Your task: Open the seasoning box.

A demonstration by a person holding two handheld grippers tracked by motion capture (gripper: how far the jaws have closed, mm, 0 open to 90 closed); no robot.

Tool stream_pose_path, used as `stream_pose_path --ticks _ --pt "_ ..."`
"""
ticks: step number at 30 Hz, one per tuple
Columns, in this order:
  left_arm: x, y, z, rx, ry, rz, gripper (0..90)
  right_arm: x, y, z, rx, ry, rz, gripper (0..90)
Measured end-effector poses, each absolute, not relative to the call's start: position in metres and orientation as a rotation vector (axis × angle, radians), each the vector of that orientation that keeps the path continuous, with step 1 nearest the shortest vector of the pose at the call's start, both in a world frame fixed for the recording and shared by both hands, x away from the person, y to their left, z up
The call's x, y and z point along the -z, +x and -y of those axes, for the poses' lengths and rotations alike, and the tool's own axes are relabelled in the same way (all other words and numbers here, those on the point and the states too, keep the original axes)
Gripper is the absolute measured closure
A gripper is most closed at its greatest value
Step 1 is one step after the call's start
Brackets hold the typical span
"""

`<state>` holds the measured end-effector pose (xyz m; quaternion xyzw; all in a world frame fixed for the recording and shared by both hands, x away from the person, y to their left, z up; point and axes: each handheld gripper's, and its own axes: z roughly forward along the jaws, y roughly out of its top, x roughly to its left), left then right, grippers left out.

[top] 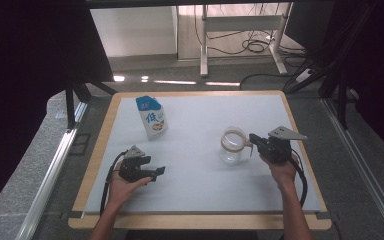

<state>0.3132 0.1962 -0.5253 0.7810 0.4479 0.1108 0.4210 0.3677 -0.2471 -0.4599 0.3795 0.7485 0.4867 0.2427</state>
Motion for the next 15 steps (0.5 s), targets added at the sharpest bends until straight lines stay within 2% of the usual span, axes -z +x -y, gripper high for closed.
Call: stream_pose_path --ticks 5,13,15 --pt "0.526 0.313 -0.194 -0.287 1.959 -1.115 25.9 0.460 0.368 0.248 -1.333 1.037 -2.045 89.8" --pt "0.517 0.311 -0.185 -0.334 1.929 -1.072 38.5 0.460 0.368 0.248 -1.338 1.040 -2.042 89.8" --pt "0.510 0.312 -0.179 -0.338 1.918 -1.047 45.3 0.461 0.367 0.248 -1.338 1.039 -2.041 89.8"
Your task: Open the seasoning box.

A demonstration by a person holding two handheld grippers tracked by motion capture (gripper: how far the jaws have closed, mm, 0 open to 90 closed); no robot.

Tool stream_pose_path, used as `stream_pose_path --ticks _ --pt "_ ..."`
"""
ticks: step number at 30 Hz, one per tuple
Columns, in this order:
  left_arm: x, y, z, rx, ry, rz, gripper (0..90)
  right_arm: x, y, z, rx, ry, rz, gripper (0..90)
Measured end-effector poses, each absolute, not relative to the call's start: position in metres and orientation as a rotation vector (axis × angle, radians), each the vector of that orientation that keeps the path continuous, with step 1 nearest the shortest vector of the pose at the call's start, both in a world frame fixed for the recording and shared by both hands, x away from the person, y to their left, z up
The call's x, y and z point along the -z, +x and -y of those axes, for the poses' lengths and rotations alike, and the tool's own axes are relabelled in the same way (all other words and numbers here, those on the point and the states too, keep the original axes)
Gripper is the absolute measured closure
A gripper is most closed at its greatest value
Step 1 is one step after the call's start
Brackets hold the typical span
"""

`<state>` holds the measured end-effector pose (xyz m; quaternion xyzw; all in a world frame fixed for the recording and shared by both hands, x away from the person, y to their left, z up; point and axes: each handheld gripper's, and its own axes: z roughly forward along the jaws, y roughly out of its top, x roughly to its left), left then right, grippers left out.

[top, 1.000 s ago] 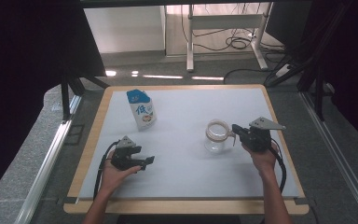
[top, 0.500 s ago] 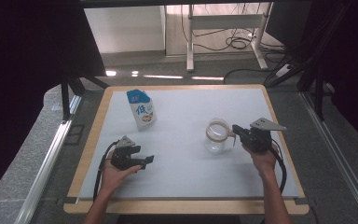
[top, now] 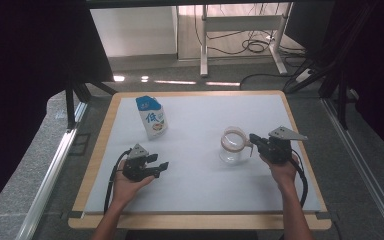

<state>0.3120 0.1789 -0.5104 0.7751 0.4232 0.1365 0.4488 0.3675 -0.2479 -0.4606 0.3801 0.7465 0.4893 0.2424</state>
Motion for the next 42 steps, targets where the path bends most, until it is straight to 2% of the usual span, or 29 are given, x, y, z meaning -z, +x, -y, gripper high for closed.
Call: stream_pose_path --ticks 2,3,8,13,28,42 --pt "0.508 0.314 -0.176 -0.330 1.912 -1.039 47.6 0.461 0.367 0.248 -1.337 1.040 -2.041 89.8" --pt "0.505 0.319 -0.171 -0.311 1.902 -1.023 54.7 0.461 0.367 0.248 -1.337 1.042 -2.040 89.8" --pt "0.501 0.336 -0.147 -0.278 1.884 -0.982 75.9 0.461 0.367 0.248 -1.339 1.044 -2.037 89.8" --pt "0.493 0.350 -0.115 -0.278 1.908 -0.911 88.2 0.461 0.367 0.248 -1.346 1.045 -2.037 89.8" --pt "0.478 0.385 -0.046 -0.162 1.949 -0.804 90.0 0.462 0.367 0.249 -1.354 1.047 -2.038 89.9" --pt "0.471 0.395 -0.026 -0.142 1.967 -0.787 90.0 0.462 0.367 0.249 -1.359 1.032 -2.047 89.8"
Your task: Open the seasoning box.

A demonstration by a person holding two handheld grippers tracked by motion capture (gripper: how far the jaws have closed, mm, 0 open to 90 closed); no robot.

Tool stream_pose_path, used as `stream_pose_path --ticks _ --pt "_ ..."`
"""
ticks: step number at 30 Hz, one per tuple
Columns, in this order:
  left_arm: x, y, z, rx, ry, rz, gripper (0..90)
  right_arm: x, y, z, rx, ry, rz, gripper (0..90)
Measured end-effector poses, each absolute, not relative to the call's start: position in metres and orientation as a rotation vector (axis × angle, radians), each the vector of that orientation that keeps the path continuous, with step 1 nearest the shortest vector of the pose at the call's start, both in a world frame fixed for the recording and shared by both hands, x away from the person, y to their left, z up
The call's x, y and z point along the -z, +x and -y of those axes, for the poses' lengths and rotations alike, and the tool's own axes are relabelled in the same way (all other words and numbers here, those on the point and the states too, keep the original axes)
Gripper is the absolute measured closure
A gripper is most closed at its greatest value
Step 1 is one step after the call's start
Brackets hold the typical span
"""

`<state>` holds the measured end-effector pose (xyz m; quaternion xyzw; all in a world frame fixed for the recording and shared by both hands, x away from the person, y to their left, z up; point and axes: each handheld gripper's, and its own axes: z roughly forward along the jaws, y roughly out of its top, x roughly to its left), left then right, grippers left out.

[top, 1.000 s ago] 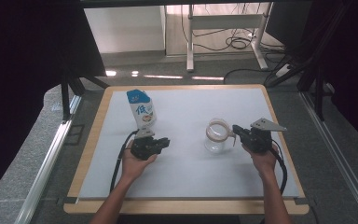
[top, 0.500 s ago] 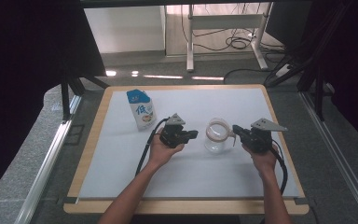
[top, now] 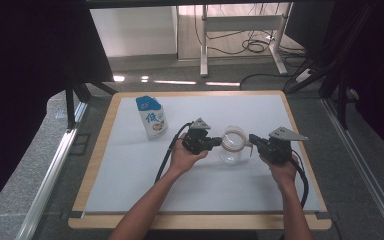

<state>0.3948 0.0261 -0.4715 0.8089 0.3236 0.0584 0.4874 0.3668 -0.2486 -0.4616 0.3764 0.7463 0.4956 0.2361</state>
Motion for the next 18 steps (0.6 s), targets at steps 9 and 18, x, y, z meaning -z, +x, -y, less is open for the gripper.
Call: stream_pose_path --ticks 9,18 --pt "0.465 0.398 -0.025 -0.129 1.961 -0.778 90.0 0.461 0.360 0.247 -1.373 1.020 -2.057 89.7" --pt "0.459 0.401 -0.023 -0.114 1.961 -0.764 90.0 0.476 0.333 0.232 -1.361 0.968 -2.175 84.3"
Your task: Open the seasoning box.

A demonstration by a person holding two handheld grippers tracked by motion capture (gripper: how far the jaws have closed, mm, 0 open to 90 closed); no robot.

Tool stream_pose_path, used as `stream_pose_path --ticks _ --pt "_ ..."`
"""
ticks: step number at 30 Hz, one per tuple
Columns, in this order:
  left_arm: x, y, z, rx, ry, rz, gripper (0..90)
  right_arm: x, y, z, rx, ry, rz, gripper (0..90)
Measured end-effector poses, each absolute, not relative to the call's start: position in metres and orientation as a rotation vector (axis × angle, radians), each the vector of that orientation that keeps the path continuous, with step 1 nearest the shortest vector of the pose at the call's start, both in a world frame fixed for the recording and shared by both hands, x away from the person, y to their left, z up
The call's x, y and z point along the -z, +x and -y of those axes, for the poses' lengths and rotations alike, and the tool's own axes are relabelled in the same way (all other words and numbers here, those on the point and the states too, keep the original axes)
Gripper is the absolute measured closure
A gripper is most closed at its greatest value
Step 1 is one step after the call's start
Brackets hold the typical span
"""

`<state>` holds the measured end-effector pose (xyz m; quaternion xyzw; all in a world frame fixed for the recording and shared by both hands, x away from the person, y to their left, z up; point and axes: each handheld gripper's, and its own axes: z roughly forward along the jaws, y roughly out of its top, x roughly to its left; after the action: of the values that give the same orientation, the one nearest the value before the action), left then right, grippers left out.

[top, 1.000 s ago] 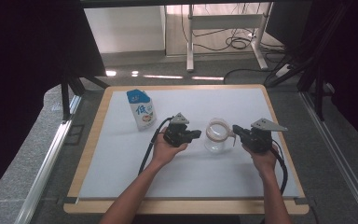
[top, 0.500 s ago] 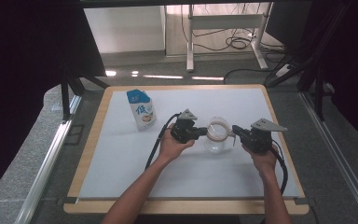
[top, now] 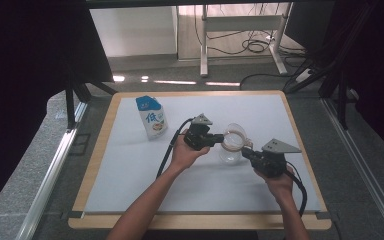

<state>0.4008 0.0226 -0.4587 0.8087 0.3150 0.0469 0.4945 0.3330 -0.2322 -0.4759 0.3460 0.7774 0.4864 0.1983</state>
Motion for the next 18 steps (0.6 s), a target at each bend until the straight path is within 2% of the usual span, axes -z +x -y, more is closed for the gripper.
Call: stream_pose_path --ticks 2,4,5,6,7,13,18 --pt "0.457 0.402 -0.021 -0.108 1.963 -0.760 90.0 0.481 0.331 0.231 -1.350 0.965 -2.198 82.6" --pt "0.453 0.402 -0.017 -0.115 1.957 -0.748 90.0 0.496 0.328 0.227 -1.298 0.970 -2.253 69.3" --pt "0.453 0.402 -0.017 -0.115 1.957 -0.748 90.0 0.496 0.328 0.227 -1.298 0.970 -2.253 69.3" --pt "0.448 0.401 -0.013 -0.117 1.950 -0.739 90.0 0.505 0.329 0.225 -1.269 0.984 -2.281 59.0" --pt "0.446 0.401 -0.011 -0.119 1.949 -0.734 90.0 0.507 0.329 0.223 -1.257 0.993 -2.285 56.7" --pt "0.436 0.400 0.005 -0.117 1.956 -0.687 90.0 0.512 0.327 0.216 -1.225 0.988 -2.305 49.3" --pt "0.433 0.400 0.021 -0.100 1.977 -0.654 90.0 0.514 0.325 0.215 -1.213 0.979 -2.312 48.4"
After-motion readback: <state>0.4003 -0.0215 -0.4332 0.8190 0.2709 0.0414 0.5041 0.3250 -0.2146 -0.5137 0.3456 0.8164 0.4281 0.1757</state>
